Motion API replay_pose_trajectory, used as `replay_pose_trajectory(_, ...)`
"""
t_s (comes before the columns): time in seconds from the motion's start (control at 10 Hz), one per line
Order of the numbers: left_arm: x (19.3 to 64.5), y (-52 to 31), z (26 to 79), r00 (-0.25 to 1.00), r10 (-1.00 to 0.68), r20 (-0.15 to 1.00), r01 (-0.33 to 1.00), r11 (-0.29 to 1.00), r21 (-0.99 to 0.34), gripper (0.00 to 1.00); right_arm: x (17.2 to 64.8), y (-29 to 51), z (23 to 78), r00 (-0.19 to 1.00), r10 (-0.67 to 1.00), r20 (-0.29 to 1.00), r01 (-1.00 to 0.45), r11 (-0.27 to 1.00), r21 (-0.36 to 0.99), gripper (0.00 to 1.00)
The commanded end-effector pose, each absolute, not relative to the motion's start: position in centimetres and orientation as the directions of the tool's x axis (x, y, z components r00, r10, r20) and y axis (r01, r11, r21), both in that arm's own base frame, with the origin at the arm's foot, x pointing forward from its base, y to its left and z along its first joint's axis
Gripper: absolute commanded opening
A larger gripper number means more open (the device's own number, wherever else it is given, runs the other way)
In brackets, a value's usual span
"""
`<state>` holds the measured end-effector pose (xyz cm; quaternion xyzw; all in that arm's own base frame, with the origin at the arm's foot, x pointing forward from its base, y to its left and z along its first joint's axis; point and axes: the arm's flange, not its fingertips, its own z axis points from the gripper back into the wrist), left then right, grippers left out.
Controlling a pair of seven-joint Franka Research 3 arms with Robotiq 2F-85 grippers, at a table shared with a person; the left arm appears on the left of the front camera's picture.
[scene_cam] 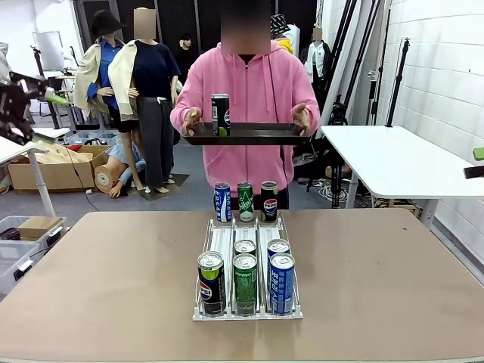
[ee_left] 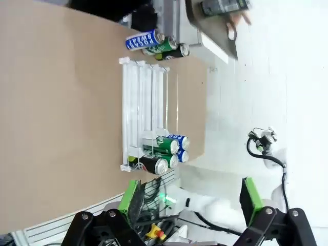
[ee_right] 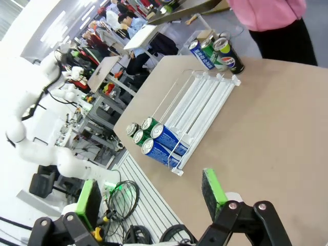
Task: Retrieve and hand over the desired beverage to the person.
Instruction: Pick up another can of the same type that the person held from the Automatic Can Dispenser.
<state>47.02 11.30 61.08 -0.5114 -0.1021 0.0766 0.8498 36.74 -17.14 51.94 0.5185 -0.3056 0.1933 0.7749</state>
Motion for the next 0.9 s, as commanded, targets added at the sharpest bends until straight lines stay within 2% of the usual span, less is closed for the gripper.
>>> replay_pose_trajectory(0.0,45.4,11.6,57.4,0.967,0.209,0.143,0.048,0.404,-0.914,1.0,36.8,-17.1,51.9,0.728,-0.015,0.685,-0.631,0.376,0.679,1.0)
replay_pose_trajectory(0.3,45.3,13.4,52.1,0.987,0.059,0.151,0.111,0.427,-0.897,1.0,36.8,-17.1,51.9,0.728,-0.015,0.685,-0.631,0.376,0.679,1.0)
replay_pose_trajectory(0.5,46.1,13.3,49.2,0.989,-0.027,0.149,0.148,0.364,-0.92,1.0,36.8,-17.1,51.9,0.728,-0.015,0.685,-0.631,0.376,0.679,1.0)
replay_pose_trajectory(0.8,46.7,14.0,46.8,0.994,-0.01,0.11,0.108,0.314,-0.943,1.0,36.8,-17.1,51.9,0.728,-0.015,0.685,-0.631,0.376,0.679,1.0)
